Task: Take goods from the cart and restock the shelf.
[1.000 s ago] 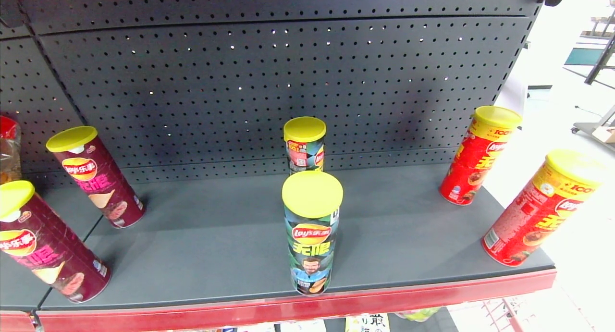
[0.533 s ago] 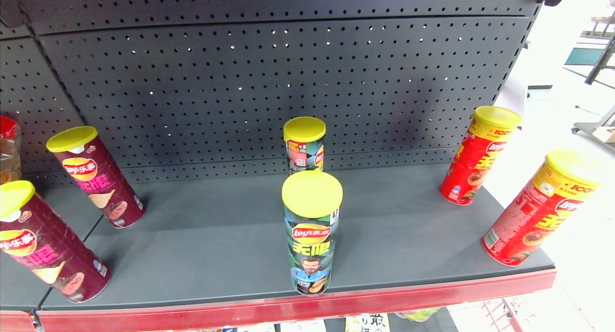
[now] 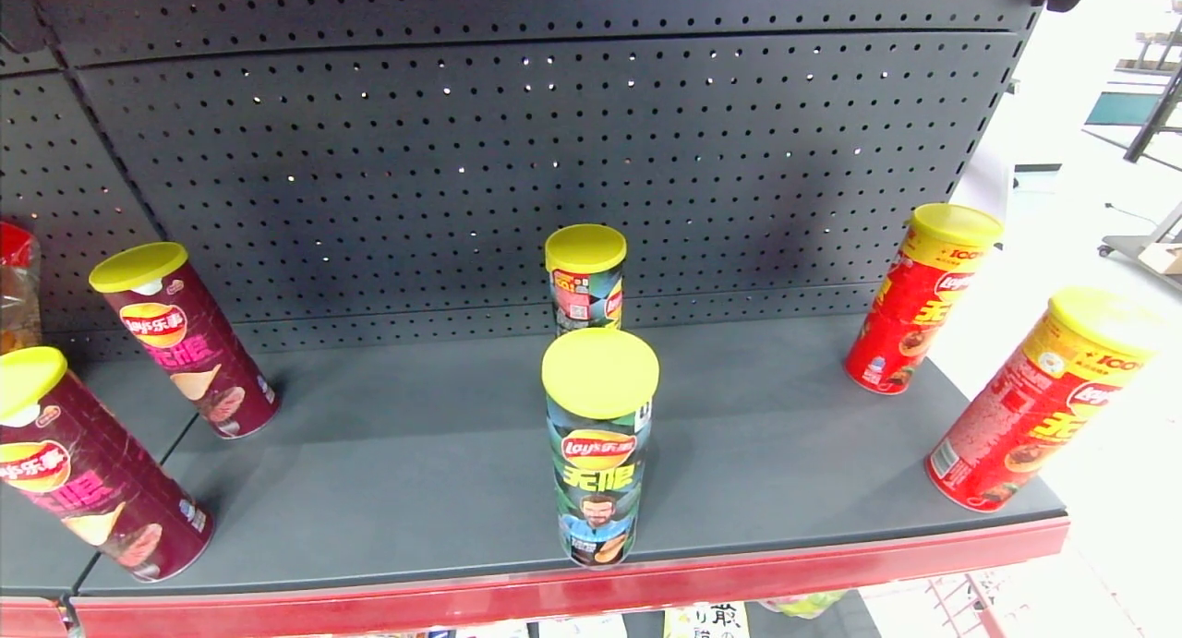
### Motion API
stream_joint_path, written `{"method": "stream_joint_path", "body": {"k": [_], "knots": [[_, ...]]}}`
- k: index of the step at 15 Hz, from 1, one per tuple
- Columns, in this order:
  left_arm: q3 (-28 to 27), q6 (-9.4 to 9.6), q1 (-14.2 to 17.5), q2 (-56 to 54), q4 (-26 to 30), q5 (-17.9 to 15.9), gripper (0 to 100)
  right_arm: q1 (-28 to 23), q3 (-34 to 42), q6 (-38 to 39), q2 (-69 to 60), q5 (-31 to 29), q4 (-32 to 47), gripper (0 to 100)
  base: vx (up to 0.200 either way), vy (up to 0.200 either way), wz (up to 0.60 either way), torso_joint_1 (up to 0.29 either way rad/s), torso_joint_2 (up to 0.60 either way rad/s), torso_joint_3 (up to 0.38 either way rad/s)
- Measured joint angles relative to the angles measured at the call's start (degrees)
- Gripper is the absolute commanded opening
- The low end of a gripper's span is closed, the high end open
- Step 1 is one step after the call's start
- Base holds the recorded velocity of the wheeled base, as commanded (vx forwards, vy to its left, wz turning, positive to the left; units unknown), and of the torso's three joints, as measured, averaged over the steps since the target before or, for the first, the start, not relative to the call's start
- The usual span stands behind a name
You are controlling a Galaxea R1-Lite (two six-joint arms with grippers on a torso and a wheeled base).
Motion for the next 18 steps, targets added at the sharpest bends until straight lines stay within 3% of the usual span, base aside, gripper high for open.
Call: {"method": "stream_joint_path", "body": {"k": [7, 12, 18], "knots": [[0.1, 0.0, 0.38, -1.88, 0.04, 0.16, 100, 0.0, 0.0, 0.09, -0.02, -0.07, 0.0, 100, 0.0, 0.0, 0.0, 0.0, 0.0, 0.0], [0.1, -0.01, 0.38, -1.96, 0.04, 0.18, 100, 0.0, 0.0, 0.06, -0.02, -0.09, 0.0, 100, -0.2, 0.0, 0.0, 0.006, 0.0, 0.002], [0.07, -0.04, 0.38, -1.96, 0.06, 0.09, 100, 0.0, 0.0, -0.18, -0.02, 0.0, 0.0, 100, 0.0, 0.0, 0.0, 0.0, 0.0, 0.0]]}}
